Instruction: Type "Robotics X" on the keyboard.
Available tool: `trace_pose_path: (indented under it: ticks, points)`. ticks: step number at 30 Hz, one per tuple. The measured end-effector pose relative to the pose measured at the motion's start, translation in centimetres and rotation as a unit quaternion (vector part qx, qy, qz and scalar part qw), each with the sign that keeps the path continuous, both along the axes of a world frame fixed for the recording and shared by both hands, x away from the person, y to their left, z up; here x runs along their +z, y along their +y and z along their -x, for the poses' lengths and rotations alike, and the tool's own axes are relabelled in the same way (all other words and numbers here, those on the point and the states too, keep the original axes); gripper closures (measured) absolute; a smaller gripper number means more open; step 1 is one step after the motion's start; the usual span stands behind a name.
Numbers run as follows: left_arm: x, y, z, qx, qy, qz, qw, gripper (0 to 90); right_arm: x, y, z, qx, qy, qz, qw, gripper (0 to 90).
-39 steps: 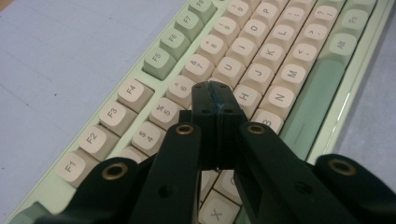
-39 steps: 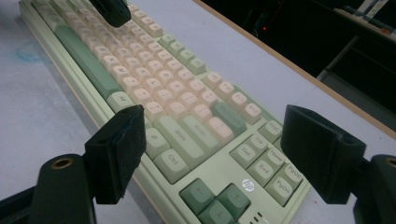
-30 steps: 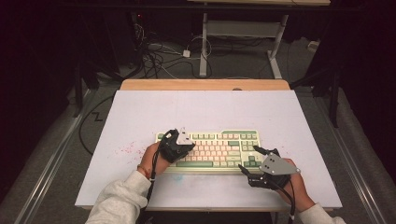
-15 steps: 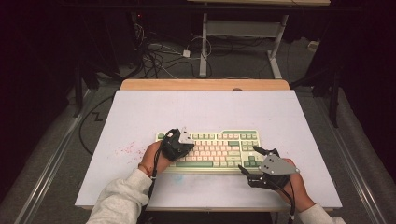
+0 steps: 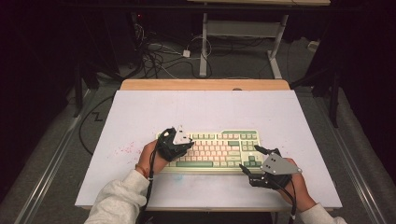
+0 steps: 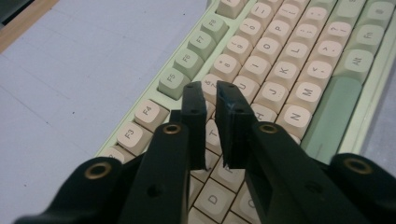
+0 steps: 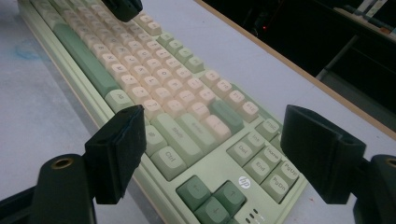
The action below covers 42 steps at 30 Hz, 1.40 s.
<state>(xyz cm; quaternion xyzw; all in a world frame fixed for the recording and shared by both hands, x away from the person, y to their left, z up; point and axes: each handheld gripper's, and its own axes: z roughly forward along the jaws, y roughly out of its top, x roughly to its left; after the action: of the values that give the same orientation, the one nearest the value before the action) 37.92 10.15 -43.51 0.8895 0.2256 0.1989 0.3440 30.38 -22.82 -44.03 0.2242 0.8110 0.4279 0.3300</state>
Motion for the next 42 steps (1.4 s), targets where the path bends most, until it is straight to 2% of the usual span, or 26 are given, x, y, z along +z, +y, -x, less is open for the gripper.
trace_pose_path:
  ticks: [3, 5, 10, 14, 16, 18, 24, 28, 31, 36, 38, 42]
  points:
    - [0.2, 0.3, 0.2, 0.001, -0.006, 0.007, 1.0000, 74.2, 0.0, 0.0, 0.0, 0.000, 0.001, 0.001, 1.0000, 23.0]
    - [0.3, 0.4, 0.2, -0.003, -0.008, 0.006, 0.9999, 60.9, -0.1, 0.1, 0.0, 0.001, 0.003, 0.001, 1.0000, 23.0]
    - [0.7, 0.6, 0.5, -0.009, -0.025, 0.017, 0.9995, 45.6, -0.1, 0.1, 0.0, 0.002, 0.008, -0.001, 1.0000, 23.1]
    - [0.9, 0.6, 1.0, 0.006, -0.045, 0.028, 0.9986, 29.7, -0.1, 0.1, -0.1, 0.003, 0.012, -0.006, 0.9999, 23.1]
    - [1.0, 0.7, 1.2, 0.008, -0.052, 0.040, 0.9978, 28.6, -0.1, 0.1, -0.1, 0.002, 0.016, -0.008, 0.9998, 23.1]
    - [1.1, 0.7, 1.3, 0.015, -0.060, 0.038, 0.9974, 22.4, -0.1, 0.1, -0.1, 0.003, 0.018, -0.010, 0.9998, 23.1]
    - [1.1, 1.0, 1.9, 0.019, -0.082, 0.047, 0.9953, 18.3, 0.0, 0.1, -0.1, 0.001, 0.024, -0.008, 0.9997, 23.2]
    - [1.1, 1.2, 2.5, 0.014, -0.096, 0.044, 0.9943, 16.7, -0.1, 0.2, -0.1, 0.002, 0.028, -0.003, 0.9996, 23.3]
    - [1.1, 1.5, 2.9, 0.014, -0.105, 0.044, 0.9934, 16.7, -0.1, 0.2, -0.1, 0.002, 0.035, 0.000, 0.9994, 27.4]
    - [1.0, 2.3, 3.6, 0.030, -0.124, 0.045, 0.9908, 16.7, -0.1, 0.1, -0.1, 0.000, 0.036, 0.000, 0.9994, 40.5]
    - [0.9, 2.7, 3.8, 0.032, -0.124, 0.050, 0.9905, 16.7, -0.1, 0.0, -0.2, 0.000, 0.037, -0.004, 0.9993, 45.0]
    - [0.8, 3.7, 4.6, 0.040, -0.137, 0.056, 0.9881, 16.7, -0.1, 0.0, -0.3, 0.010, 0.048, -0.002, 0.9988, 65.0]
